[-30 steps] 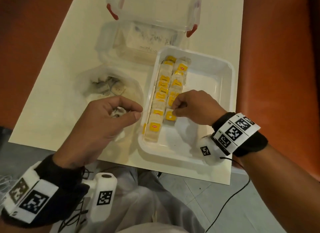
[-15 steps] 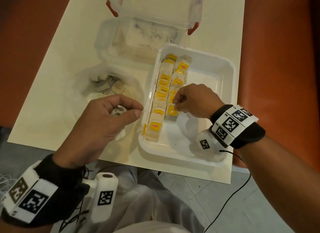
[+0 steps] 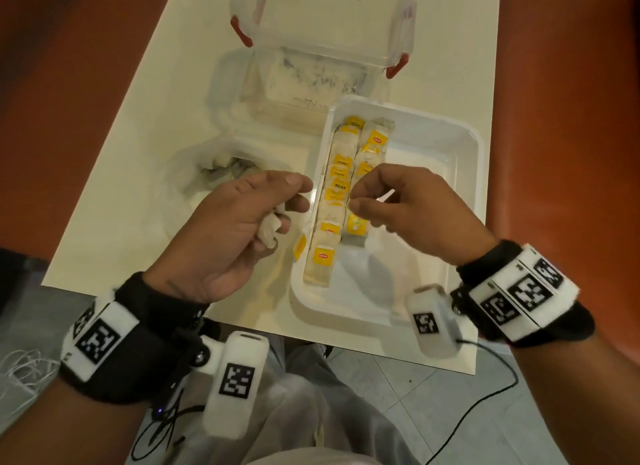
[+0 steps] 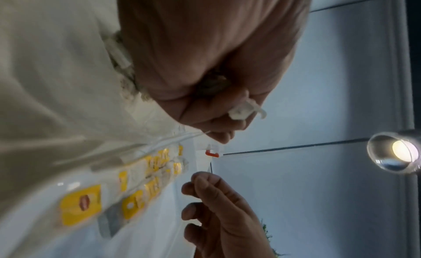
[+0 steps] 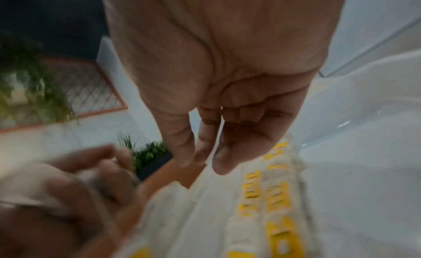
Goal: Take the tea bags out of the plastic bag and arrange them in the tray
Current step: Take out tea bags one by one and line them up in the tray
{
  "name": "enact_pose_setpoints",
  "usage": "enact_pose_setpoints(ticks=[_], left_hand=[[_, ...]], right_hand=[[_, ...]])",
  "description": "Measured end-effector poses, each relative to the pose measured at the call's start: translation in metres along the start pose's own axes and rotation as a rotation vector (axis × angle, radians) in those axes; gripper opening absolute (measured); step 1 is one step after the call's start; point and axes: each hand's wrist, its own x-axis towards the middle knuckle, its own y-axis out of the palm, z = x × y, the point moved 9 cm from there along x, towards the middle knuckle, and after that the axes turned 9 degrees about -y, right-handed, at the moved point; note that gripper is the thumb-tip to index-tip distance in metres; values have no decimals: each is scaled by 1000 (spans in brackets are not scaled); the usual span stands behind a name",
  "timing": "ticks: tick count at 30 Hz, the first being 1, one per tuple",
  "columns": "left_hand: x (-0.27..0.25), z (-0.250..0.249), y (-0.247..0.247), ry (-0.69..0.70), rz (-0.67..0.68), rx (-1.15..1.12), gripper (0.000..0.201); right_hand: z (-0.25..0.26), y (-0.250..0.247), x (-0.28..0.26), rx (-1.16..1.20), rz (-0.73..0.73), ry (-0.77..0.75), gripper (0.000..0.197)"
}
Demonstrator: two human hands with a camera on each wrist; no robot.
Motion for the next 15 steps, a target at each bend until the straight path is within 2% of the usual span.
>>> enact_pose_setpoints(ticks=[4, 7, 9, 15], left_hand=[[11, 3, 8, -44, -11, -216, 19], [13, 6, 18, 11, -46, -150, 17], [12, 6, 27, 54, -44, -85, 16], [10, 7, 33, 95, -18, -54, 20]], right_hand=[[29, 9, -32, 343, -86, -8, 16], [38, 17, -45, 416, -124, 12, 34], [37, 22, -47, 401, -148, 34, 37], [27, 22, -45, 394, -221, 48, 10]])
